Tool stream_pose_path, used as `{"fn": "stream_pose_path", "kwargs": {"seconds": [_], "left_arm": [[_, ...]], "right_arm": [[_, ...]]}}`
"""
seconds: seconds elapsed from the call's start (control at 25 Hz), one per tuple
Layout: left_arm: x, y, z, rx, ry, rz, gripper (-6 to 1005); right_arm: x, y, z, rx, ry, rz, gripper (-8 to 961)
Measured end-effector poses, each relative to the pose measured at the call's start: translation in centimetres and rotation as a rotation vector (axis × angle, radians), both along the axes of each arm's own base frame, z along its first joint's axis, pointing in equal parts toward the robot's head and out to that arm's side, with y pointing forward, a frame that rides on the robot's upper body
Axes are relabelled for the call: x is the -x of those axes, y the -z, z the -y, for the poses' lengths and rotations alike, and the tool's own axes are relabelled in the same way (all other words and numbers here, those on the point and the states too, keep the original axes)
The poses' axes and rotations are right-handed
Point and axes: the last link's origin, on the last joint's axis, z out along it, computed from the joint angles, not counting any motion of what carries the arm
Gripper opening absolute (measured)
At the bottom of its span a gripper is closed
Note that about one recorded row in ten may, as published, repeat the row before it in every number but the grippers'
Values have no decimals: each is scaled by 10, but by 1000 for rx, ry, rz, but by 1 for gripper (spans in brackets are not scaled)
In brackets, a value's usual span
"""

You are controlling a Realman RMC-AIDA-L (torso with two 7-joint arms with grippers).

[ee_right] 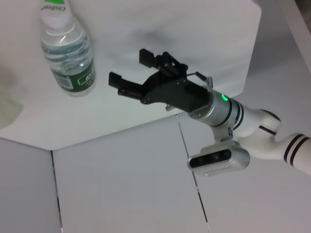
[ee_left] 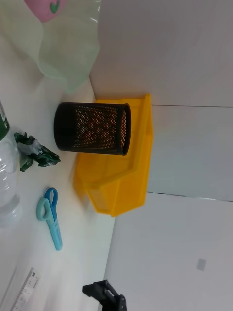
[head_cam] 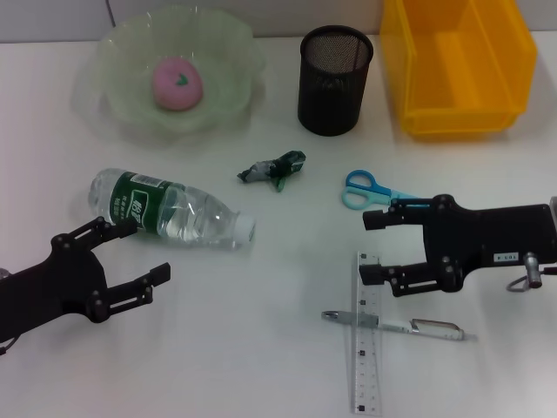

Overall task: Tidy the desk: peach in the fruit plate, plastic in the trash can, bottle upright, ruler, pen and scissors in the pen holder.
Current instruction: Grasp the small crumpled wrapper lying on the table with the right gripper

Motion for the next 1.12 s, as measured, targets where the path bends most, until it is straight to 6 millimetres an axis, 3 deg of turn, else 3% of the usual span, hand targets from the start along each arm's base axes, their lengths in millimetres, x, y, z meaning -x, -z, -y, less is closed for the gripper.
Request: {"fn": "stream_pose_path", "kwargs": {"seconds": [0.2, 0.56, 1.12], "left_arm": [[0, 1, 0, -2, -2, 1, 841], [-3, 2, -4, -8, 4, 3, 840], [-5, -1, -11, -30, -4, 17, 841]], "right_arm": [[8, -10, -13, -17, 51, -12, 783], [43, -42, -53, 4, 167, 63, 778], [98, -45, -93, 106, 186, 381, 771]]}}
